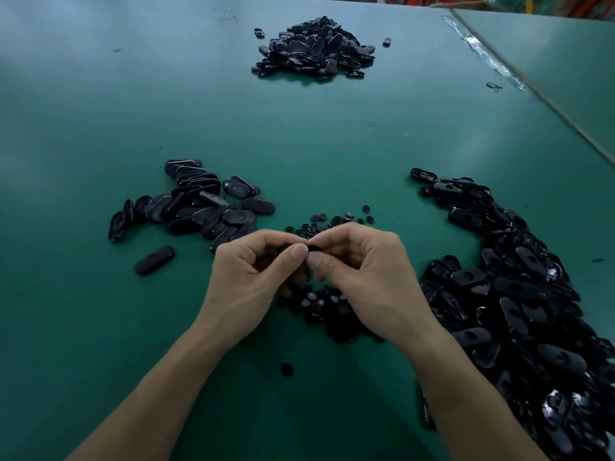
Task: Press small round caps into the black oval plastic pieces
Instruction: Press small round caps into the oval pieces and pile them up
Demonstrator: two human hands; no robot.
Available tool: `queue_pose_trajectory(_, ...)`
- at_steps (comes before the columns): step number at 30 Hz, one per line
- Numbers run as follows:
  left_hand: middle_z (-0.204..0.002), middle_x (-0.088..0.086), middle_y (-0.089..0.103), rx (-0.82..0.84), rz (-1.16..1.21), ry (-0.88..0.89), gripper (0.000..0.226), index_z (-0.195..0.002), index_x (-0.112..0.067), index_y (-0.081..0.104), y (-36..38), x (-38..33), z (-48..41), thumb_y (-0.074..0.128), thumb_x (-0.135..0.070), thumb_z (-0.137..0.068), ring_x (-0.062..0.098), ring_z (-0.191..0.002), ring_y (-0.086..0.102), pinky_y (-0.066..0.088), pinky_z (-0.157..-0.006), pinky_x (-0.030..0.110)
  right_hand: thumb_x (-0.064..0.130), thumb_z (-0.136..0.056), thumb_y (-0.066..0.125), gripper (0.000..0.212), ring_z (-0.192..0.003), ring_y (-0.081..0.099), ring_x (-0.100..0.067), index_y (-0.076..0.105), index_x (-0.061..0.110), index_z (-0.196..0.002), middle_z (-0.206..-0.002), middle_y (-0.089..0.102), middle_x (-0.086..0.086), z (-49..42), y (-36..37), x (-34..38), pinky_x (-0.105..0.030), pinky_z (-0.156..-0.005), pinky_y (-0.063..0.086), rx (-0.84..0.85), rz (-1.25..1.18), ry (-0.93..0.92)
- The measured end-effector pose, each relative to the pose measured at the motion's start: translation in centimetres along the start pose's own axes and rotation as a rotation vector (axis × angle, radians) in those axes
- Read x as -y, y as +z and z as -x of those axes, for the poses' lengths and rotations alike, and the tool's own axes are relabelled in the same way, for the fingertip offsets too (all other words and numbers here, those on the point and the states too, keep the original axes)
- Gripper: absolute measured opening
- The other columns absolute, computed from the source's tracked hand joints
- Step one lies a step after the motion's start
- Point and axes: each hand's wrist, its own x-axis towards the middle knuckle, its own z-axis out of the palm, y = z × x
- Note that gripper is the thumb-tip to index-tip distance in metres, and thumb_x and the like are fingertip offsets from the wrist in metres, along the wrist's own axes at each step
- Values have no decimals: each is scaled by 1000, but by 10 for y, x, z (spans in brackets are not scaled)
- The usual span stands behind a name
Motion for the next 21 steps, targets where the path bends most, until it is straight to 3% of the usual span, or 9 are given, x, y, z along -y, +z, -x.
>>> queue_pose_trajectory(7, -83, 7, 77, 5, 127, -22, 13, -96, -24, 78, -4, 3, -1, 68, -22, -88, 20, -72, 75, 57, -61, 22, 19, -92, 71, 6, -70, 71, -7, 74, 24, -91, -75, 73, 10, -3, 0, -2, -16, -65, 51, -54, 79, -3)
queue_pose_trajectory(10, -83, 8, 77, -38, 165, -43, 16, -99, -24, 77, -3, 5, -3, 65, -22, -88, 22, -71, 75, 57, -61, 22, 34, -95, 66, 14, -86, 65, -1, 73, 27, -106, -88, 70, 15, -5, -4, -5, -13, -78, 49, -162, 403, -43)
queue_pose_trajectory(12, -80, 10, 75, -57, 198, -63, 18, -103, -20, 74, -2, 6, -4, 65, -21, -88, 22, -71, 75, 57, -61, 23, 42, -96, 62, 35, -105, 54, -7, 64, 27, -128, -109, 59, 10, -6, -8, -7, -23, -94, 45, -113, 704, 6)
queue_pose_trajectory(14, -78, 11, 74, -63, 210, -74, 20, -106, -18, 72, -1, 7, -4, 64, -20, -87, 23, -71, 74, 58, -62, 24, 45, -96, 60, 45, -113, 44, -16, 55, 30, -138, -114, 48, 5, -5, -10, -10, -31, -99, 40, -21, 906, 71)
queue_pose_trajectory(21, -84, 8, 75, -70, 165, -55, 18, -104, -16, 74, -3, 9, -4, 66, -20, -88, 23, -77, 75, 58, -65, 23, 29, -99, 60, 21, -105, 50, -15, 70, 25, -116, -103, 53, 6, -5, -5, -11, -28, -89, 43, -73, 883, 32)
